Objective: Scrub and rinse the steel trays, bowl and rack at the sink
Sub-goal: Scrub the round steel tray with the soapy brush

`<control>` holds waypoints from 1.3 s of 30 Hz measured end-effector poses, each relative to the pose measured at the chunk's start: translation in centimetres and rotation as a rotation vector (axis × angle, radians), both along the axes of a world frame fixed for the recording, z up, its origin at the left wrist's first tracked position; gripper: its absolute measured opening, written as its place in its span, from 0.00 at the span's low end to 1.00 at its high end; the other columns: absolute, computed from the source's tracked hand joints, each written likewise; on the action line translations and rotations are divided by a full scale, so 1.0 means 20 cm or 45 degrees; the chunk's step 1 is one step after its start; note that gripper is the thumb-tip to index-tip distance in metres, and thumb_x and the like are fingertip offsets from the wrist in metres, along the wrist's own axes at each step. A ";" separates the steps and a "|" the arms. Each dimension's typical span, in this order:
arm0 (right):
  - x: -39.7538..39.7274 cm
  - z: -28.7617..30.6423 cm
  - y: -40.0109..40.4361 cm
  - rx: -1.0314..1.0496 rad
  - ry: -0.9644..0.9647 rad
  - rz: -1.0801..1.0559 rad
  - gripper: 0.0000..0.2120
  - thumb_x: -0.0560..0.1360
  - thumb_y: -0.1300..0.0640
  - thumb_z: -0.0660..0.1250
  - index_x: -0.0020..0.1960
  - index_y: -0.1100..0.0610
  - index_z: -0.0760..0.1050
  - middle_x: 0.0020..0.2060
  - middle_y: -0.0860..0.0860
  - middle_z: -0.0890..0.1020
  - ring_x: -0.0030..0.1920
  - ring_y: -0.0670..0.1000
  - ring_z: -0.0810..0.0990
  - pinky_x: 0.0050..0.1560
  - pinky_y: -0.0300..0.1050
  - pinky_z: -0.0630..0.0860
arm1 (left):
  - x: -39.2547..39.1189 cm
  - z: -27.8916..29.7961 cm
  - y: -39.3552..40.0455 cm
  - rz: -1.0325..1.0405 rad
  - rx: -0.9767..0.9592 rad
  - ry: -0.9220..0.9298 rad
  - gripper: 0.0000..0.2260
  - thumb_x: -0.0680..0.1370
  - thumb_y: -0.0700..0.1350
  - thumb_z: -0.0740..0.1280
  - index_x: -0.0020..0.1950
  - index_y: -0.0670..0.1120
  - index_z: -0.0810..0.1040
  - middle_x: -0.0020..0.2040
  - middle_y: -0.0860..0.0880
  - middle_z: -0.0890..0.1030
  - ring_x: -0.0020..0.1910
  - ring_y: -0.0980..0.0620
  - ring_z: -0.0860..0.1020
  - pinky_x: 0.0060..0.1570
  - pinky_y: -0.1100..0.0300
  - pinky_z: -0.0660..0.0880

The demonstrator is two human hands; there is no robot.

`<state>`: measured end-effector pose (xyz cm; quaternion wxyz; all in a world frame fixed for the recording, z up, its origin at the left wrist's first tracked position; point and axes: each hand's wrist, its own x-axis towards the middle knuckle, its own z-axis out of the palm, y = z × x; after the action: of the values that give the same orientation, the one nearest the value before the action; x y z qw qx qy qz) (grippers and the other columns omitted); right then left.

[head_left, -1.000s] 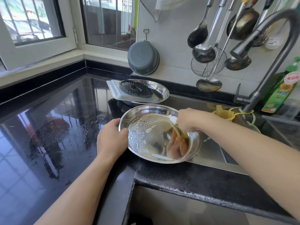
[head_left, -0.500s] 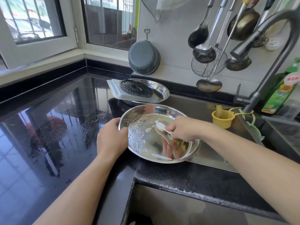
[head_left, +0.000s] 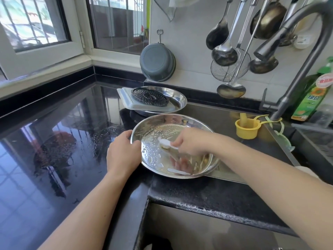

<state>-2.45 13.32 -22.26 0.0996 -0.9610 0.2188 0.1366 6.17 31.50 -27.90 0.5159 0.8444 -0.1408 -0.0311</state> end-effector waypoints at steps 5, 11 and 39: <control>-0.03 -0.04 -0.14 -0.344 -0.147 -0.179 0.11 0.77 0.61 0.58 0.55 0.56 0.76 0.50 0.54 0.79 0.44 0.56 0.76 0.43 0.50 0.76 | 0.00 -0.01 0.00 -0.011 0.011 -0.021 0.12 0.74 0.43 0.65 0.39 0.62 0.77 0.40 0.59 0.83 0.48 0.48 0.80 0.48 0.52 0.75; -0.06 -0.02 0.08 0.271 -0.009 0.148 0.24 0.80 0.62 0.58 0.70 0.41 0.75 0.40 0.48 0.84 0.30 0.52 0.79 0.32 0.50 0.81 | 0.01 -0.02 -0.01 -0.012 0.012 -0.005 0.11 0.75 0.44 0.65 0.46 0.61 0.81 0.40 0.59 0.83 0.47 0.48 0.80 0.45 0.53 0.72; -0.25 0.22 -0.21 -0.059 0.479 0.405 0.19 0.80 0.60 0.68 0.62 0.39 0.82 0.36 0.26 0.79 0.38 0.38 0.76 0.44 0.34 0.75 | -0.01 0.05 0.00 0.016 -0.015 0.030 0.16 0.74 0.41 0.64 0.33 0.62 0.76 0.36 0.56 0.83 0.45 0.54 0.80 0.43 0.55 0.76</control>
<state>-7.44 9.06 -17.93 0.0123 -0.9431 0.0824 0.3220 5.90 31.56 -26.99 0.5228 0.8417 -0.1296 -0.0371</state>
